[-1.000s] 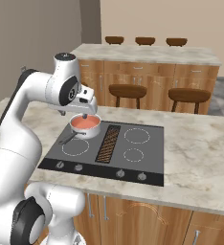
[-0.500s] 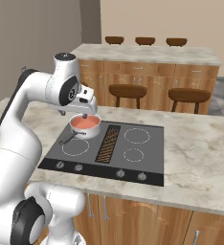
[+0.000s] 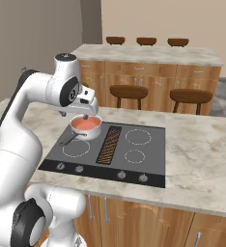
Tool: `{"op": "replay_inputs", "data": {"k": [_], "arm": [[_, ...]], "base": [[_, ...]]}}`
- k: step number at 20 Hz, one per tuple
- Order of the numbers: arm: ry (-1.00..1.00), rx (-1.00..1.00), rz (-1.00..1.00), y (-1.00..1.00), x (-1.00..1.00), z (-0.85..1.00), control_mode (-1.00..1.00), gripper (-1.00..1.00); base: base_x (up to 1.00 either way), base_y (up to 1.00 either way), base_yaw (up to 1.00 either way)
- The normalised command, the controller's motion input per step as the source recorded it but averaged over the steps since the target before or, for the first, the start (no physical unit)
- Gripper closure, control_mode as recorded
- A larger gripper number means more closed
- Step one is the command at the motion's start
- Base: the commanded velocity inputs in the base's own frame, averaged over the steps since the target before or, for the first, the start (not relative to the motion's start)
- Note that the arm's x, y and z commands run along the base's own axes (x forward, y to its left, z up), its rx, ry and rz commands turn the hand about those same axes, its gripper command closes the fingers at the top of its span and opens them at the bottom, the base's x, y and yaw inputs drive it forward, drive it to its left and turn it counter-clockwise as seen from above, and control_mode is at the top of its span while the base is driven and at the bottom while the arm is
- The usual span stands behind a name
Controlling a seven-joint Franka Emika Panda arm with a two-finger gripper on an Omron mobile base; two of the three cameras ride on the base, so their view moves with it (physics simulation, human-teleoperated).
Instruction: Wait until the marinara sauce is simmered to a deep red color and then turn off the stove.
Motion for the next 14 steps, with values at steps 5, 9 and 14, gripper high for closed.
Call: {"op": "replay_inputs", "data": {"k": [5, 9, 14], "arm": [[0.00, 0.00, 0.00, 0.00, 0.00, 0.00, -1.00, -1.00], [0.00, 0.00, 0.00, 0.00, 0.00, 0.00, -1.00, -1.00], [0.00, 0.00, 0.00, 0.00, 0.00, 0.00, -1.00, -1.00]], "base": [[0.00, 0.00, 0.00], [0.00, 0.00, 0.00], [0.00, 0.00, 0.00]]}}
